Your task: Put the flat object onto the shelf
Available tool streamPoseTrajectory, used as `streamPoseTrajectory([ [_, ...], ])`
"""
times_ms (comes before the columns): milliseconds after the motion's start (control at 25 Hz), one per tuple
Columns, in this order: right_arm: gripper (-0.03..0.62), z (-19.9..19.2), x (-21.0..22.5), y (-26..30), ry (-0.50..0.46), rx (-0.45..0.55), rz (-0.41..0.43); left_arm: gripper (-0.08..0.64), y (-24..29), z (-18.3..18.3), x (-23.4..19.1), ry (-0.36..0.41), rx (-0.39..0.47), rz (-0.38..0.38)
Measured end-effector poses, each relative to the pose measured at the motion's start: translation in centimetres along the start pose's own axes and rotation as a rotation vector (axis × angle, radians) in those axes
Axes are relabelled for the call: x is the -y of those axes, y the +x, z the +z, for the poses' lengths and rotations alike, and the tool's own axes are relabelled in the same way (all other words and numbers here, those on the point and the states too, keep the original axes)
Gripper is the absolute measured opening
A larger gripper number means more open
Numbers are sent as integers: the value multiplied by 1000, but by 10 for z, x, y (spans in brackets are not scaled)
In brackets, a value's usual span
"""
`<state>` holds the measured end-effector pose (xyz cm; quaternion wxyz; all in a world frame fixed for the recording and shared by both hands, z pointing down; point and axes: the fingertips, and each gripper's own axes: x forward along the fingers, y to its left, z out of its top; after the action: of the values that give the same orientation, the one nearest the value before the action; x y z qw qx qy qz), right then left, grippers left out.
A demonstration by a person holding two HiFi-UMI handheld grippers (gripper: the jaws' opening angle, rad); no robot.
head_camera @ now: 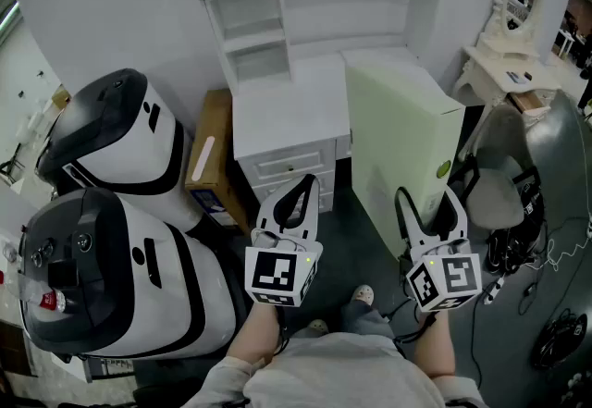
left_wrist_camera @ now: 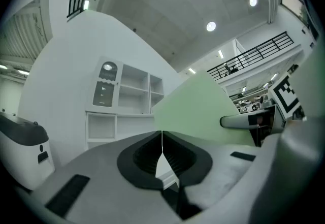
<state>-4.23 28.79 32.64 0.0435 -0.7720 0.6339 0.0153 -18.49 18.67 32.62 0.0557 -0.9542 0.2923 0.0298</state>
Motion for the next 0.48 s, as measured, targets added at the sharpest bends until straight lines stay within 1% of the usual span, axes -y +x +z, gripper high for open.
streamPoseTrajectory([
  [240, 285, -1, -22, -11, -5, 3, 2, 15, -22, 0, -7, 3, 2, -3],
  [480, 285, -2, -30, -8, -15, 7, 1, 15, -24, -1, -14, 1, 3, -5],
])
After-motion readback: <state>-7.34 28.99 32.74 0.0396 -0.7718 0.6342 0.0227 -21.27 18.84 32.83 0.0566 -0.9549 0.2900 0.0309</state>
